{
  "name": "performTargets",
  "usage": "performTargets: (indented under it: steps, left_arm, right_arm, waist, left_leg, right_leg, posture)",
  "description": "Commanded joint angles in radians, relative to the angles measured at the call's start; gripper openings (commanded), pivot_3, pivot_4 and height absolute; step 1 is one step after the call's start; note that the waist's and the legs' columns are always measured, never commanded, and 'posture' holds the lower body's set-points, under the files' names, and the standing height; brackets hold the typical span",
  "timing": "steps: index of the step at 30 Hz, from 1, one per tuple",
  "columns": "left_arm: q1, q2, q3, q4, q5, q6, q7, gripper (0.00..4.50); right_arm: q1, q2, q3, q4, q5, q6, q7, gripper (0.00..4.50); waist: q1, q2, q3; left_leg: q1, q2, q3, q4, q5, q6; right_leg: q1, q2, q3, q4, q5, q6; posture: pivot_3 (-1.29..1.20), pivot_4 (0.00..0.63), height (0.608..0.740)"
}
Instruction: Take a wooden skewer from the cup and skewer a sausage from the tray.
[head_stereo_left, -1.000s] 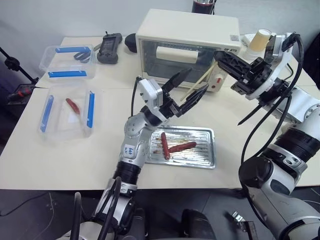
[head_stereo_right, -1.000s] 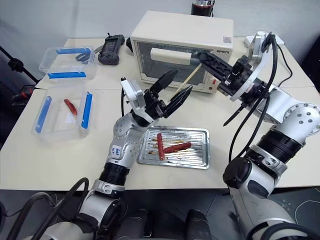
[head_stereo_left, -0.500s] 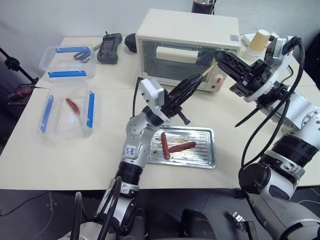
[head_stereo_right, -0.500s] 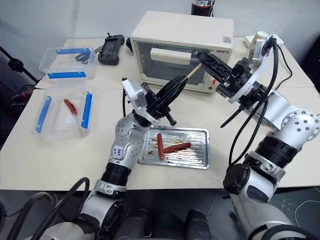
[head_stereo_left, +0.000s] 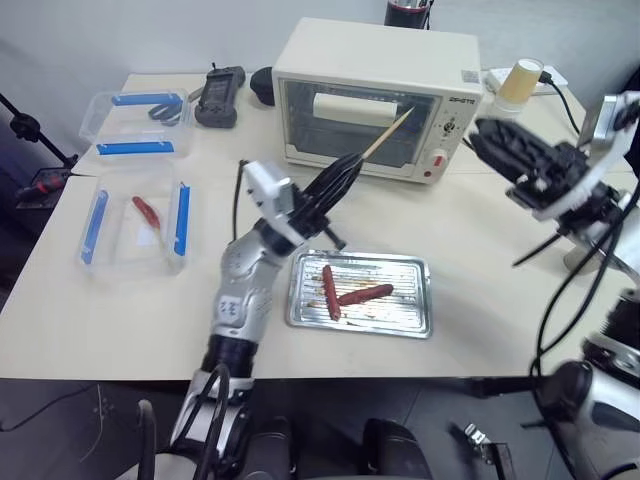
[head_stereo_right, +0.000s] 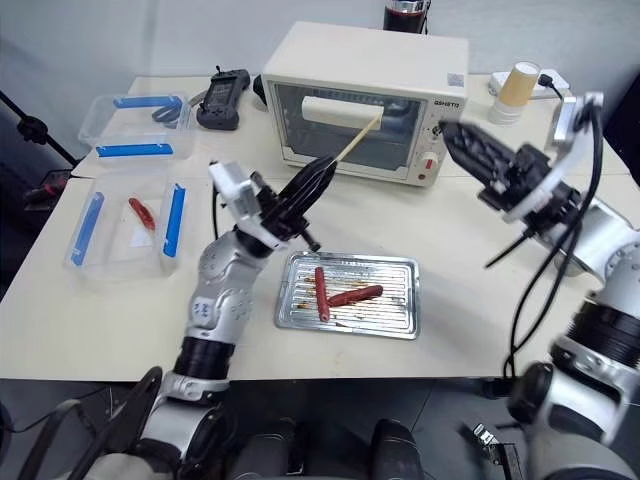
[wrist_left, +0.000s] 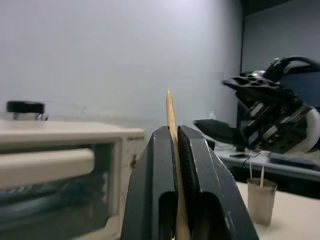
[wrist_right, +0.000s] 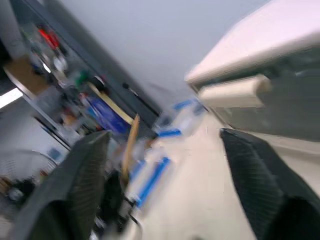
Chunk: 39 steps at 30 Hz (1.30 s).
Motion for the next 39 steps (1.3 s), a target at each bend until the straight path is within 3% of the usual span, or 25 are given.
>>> performTargets:
  steps: [1,4,6,10,13,19,27,33,39]
  left_arm:
    - [0.099,0.128,0.051,-0.152,-0.074,0.094,-0.070,0.00]
    - [0.241,0.284,0.148,-0.254,-0.154,0.185,-0.119,0.00]
    - [0.359,0.389,0.230,-0.327,-0.212,0.255,-0.153,0.00]
    - [0.501,0.481,0.306,-0.414,-0.289,0.326,-0.183,0.00]
    - [0.597,0.519,0.354,-0.447,-0.326,0.368,-0.201,0.00]
    - [0.660,0.530,0.398,-0.458,-0.344,0.400,-0.185,0.00]
    - [0.680,0.492,0.413,-0.437,-0.316,0.381,-0.142,0.00]
    - [0.673,0.462,0.396,-0.452,-0.304,0.375,-0.102,0.00]
    - [0.689,0.436,0.380,-0.478,-0.294,0.365,-0.076,0.00]
  right_arm:
    - [0.170,-0.196,0.178,-0.025,-0.300,-0.325,0.365,4.46]
    - [0.344,-0.302,0.277,0.084,-0.545,-0.773,0.686,4.46]
    - [0.395,-0.285,0.253,0.180,-0.591,-0.922,0.747,4.46]
    - [0.393,-0.268,0.274,0.267,-0.656,-1.085,0.813,4.46]
    - [0.355,-0.253,0.306,0.203,-0.650,-1.045,0.813,4.46]
    - [0.199,-0.241,0.494,-0.082,-0.625,-0.718,0.738,4.46]
    - [-0.021,-0.083,0.745,-0.207,-0.731,-0.436,0.534,4.46]
    - [-0.074,-0.002,0.906,-0.153,-0.862,-0.471,0.517,4.46]
    - [-0.113,0.072,0.951,-0.056,-0.943,-0.555,0.509,4.46]
  waist:
    - [-0.001,0.000,0.000]
    - [-0.005,-0.001,0.000]
    - [-0.012,-0.002,0.001]
    - [-0.023,-0.002,0.001]
    - [-0.023,-0.002,0.001]
    - [-0.024,-0.002,0.001]
    - [-0.017,-0.002,0.001]
    - [-0.021,-0.003,0.000]
    - [-0.026,-0.003,0.000]
  left_leg:
    - [0.000,0.000,0.000,0.000,0.000,0.000]
    - [0.001,0.000,0.001,0.000,0.000,0.000]
    - [0.003,0.001,0.001,0.000,0.000,0.000]
    - [0.004,0.001,0.002,0.000,0.000,0.000]
    - [0.007,0.001,0.001,0.001,0.000,0.000]
    - [0.015,0.002,-0.008,-0.001,-0.001,-0.002]
    - [0.014,0.001,-0.011,-0.001,-0.003,-0.002]
    - [0.014,0.001,-0.011,-0.001,-0.003,-0.002]
    - [0.014,0.001,-0.010,-0.001,-0.003,-0.002]
  right_leg:
    - [0.000,0.000,0.000,0.000,0.000,0.000]
    - [0.000,0.000,0.001,0.000,0.000,0.000]
    - [0.001,0.000,0.001,0.000,0.000,0.000]
    - [0.002,0.000,0.002,0.001,0.000,0.000]
    - [0.004,0.000,0.003,0.000,0.000,0.000]
    - [0.011,0.000,0.003,-0.001,0.000,-0.001]
    - [0.012,0.000,0.000,-0.003,-0.001,-0.001]
    - [0.013,0.000,-0.001,-0.003,-0.001,-0.001]
    - [0.013,0.000,-0.001,-0.002,-0.001,-0.001]
  posture:
    - [0.00,0.150,0.740]
    - [0.00,0.150,0.740]
    - [0.00,0.150,0.740]
    - [0.00,0.150,0.740]
    - [0.00,0.150,0.740]
    - [0.00,0.150,0.740]
    - [0.00,0.150,0.740]
    - [0.00,0.150,0.740]
    - [0.00,0.150,0.740]
